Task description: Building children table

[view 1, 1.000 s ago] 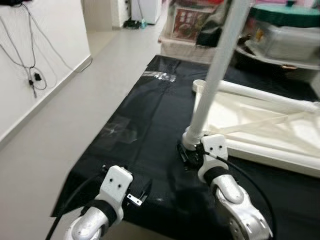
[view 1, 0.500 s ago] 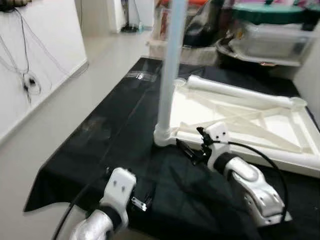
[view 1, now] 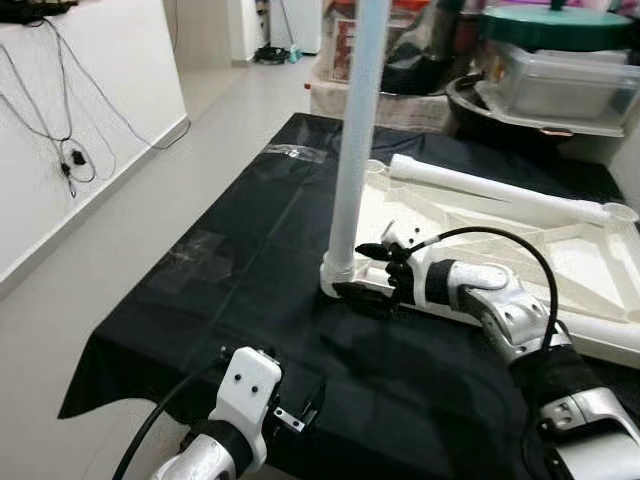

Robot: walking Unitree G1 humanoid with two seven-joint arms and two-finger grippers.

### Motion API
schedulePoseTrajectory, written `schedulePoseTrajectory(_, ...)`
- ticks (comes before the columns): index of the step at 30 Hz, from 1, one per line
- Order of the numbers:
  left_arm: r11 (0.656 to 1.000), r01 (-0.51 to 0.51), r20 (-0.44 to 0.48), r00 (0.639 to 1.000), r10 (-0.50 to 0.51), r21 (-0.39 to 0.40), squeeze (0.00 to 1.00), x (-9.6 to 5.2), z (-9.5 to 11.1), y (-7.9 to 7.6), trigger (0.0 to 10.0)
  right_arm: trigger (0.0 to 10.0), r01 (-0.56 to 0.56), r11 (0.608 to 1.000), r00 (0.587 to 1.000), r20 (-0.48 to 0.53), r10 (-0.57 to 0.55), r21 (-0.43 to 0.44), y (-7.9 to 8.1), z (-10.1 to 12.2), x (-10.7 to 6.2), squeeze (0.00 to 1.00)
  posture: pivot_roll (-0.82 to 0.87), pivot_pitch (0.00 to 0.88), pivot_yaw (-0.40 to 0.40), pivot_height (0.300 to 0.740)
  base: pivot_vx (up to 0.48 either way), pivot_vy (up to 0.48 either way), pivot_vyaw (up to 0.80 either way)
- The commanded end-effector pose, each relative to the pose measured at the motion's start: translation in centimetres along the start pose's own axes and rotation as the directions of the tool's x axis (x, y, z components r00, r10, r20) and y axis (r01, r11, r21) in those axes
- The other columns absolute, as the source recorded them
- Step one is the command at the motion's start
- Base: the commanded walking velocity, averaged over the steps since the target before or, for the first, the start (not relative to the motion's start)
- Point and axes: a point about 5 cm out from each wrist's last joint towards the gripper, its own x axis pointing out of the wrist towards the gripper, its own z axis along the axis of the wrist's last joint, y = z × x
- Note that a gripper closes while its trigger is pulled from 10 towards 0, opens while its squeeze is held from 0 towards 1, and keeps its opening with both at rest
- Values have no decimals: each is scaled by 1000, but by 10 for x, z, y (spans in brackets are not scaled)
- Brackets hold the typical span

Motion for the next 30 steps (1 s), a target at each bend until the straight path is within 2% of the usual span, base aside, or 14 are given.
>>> schedulePoseTrajectory(1, 1000, 5, -5, 1000, -5, -6, 0, -3, 1, -3, 10000, 10000, -9, 999, 999, -41, 7, -35, -5, 0, 1, 0, 100, 167, -97, 740, 0, 0, 0)
schedulePoseTrajectory(10, 1000, 9, -2, 1000, -9, -24, 0, -8, 3, -6, 10000, 10000, 22, 998, 995, -94, -28, -66, -20, 0, 1, 0, 98, 177, -99, 740, 0, 0, 0)
schedulePoseTrajectory(11, 999, 5, 2, 1000, -5, -40, 0, -10, 4, -7, 10000, 10000, 70, 994, 992, -99, -78, -83, -27, 1, -1, 0, 97, 185, -103, 740, 0, 0, 0)
schedulePoseTrajectory(13, 999, 2, 4, 1000, -2, -48, 0, -10, 4, -7, 10000, 10000, 85, 994, 993, -80, -91, -74, -28, 4, 0, 0, 96, 186, -101, 740, 0, 0, 0)
schedulePoseTrajectory(17, 999, 4, 4, 1000, -3, -49, 0, -11, 5, -7, 10000, 10000, 63, 995, 995, -66, -68, -78, -26, 8, 4, 0, 94, 187, -101, 740, 0, 0, 0)
schedulePoseTrajectory(18, 999, 8, 4, 1000, -8, -41, 0, -10, 6, -7, 10000, 10000, 9, 996, 999, -51, -13, -92, -18, 10, 10, 0, 100, 190, -101, 740, 0, 0, 0)
schedulePoseTrajectory(22, 999, 5, 3, 1000, -5, -36, 0, -9, 6, -7, 10000, 10000, -16, 996, 999, -37, 13, -90, -16, 12, 14, 0, 100, 189, -99, 740, 0, 0, 0)
schedulePoseTrajectory(30, 1000, 1, 0, 1000, -1, -26, 0, -8, 6, -6, 10000, 10000, -1, 995, 999, -51, -4, -99, -16, 5, 17, 0, 96, 184, -95, 740, 0, 0, 0)
